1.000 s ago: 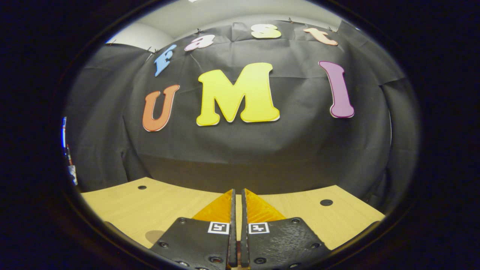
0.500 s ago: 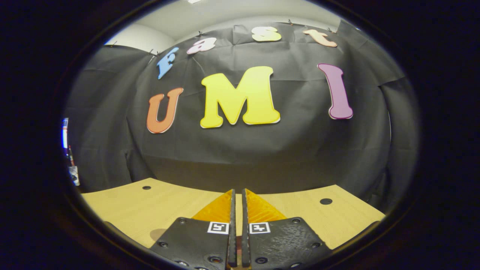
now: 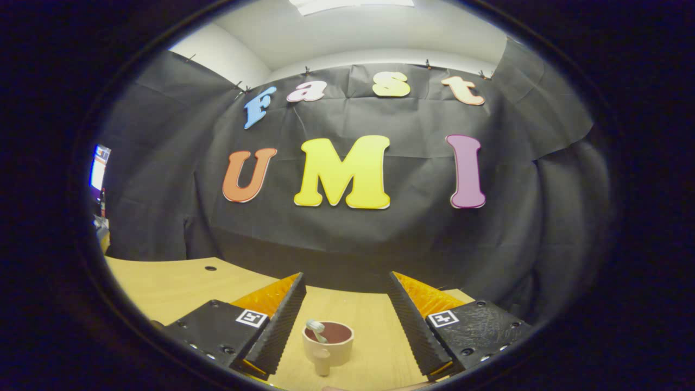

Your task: Put the toothbrush and toothpaste on the desktop into the cup, then pick up the cup and place it on the coaster on the desktop.

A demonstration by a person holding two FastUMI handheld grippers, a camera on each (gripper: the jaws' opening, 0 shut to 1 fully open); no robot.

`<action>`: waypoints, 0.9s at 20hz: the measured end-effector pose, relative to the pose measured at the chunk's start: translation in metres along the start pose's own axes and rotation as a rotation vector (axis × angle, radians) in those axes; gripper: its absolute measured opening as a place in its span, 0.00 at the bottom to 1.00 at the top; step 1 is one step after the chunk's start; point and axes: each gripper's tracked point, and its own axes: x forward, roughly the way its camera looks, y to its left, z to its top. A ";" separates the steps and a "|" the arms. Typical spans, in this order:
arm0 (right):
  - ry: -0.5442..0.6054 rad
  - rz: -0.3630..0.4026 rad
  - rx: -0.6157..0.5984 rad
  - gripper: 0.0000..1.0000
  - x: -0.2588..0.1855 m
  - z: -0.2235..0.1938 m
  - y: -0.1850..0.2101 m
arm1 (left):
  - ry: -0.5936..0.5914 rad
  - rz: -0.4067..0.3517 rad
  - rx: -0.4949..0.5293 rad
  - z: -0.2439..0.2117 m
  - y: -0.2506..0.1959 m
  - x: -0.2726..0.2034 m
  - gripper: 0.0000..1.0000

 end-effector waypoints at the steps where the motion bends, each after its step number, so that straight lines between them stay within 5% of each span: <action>1: 0.000 -0.013 0.005 0.92 -0.011 -0.004 -0.007 | -0.048 0.003 0.004 0.010 -0.003 -0.003 0.37; 7: 0.064 -0.067 -0.044 0.94 -0.060 -0.045 -0.035 | -0.276 0.006 -0.004 0.073 -0.024 -0.012 0.37; 18: 0.160 -0.054 -0.059 0.98 -0.061 -0.102 -0.060 | -0.441 -0.005 -0.006 0.177 -0.055 0.028 0.36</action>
